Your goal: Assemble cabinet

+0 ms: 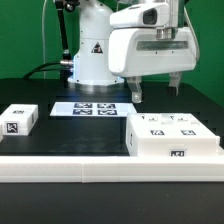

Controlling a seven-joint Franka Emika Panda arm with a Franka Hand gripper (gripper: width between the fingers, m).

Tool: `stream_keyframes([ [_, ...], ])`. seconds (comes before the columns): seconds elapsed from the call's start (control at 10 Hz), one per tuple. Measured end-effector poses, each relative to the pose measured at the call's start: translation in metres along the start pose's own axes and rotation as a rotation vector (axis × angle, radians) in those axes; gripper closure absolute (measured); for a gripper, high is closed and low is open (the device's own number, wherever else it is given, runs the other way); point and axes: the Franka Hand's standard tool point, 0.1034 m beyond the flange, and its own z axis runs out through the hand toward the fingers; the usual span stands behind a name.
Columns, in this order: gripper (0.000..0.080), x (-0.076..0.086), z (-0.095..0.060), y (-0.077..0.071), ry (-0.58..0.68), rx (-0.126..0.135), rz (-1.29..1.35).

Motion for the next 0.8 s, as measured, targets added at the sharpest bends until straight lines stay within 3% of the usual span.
stream_keyframes([
  [0.4, 0.0002, 0.002, 0.003, -0.006, 0.016, 0.017, 0.247],
  [0.7, 0.0002, -0.006, 0.021, -0.034, 0.047, 0.006, 0.49],
  [0.8, 0.0002, -0.008, 0.027, -0.033, 0.049, -0.002, 0.521],
])
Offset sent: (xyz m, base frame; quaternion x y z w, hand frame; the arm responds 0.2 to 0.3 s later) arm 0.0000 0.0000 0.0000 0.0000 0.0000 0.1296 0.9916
